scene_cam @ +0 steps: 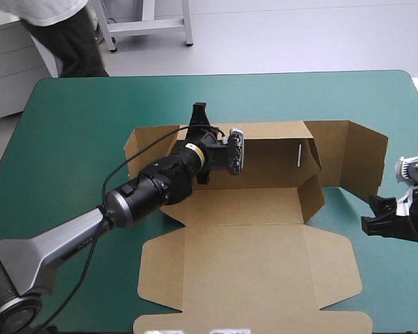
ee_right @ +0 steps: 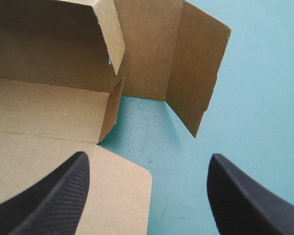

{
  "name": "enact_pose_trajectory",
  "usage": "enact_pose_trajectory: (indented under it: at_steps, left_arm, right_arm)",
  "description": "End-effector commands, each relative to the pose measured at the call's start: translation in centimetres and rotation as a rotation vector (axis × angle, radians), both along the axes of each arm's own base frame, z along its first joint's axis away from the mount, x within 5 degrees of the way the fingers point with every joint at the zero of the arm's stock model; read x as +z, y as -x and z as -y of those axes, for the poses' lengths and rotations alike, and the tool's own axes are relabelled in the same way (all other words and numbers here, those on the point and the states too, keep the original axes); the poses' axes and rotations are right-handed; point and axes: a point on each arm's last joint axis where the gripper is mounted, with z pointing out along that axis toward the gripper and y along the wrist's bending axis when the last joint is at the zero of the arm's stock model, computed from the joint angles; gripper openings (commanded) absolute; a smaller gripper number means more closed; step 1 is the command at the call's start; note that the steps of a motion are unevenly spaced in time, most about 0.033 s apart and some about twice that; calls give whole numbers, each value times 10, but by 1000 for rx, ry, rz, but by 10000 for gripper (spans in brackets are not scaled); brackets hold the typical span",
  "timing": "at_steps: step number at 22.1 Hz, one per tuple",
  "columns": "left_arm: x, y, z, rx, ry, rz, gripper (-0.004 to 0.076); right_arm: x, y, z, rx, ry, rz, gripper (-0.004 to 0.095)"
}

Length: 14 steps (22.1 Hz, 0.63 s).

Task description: Fold the box

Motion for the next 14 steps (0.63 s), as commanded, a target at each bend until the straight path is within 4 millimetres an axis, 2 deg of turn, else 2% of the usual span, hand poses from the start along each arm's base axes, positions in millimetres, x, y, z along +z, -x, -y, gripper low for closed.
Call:
enact_pose_trajectory:
  at_steps: [1,3,7,14]
  left_arm:
    - [20,18,2,17,64,149,-32]
    - [13,25,5,17,57,239,-32]
    - [-3,31,0,19,83,246,-32]
    - [-2,45,-10,35,142,249,-32]
  right_arm:
    - [5,-7,0,-20,11,13,630]
    - [7,-9,1,-41,1,33,630]
    - [9,-15,5,-90,39,45,629]
    - [31,-32,3,-104,52,86,565]
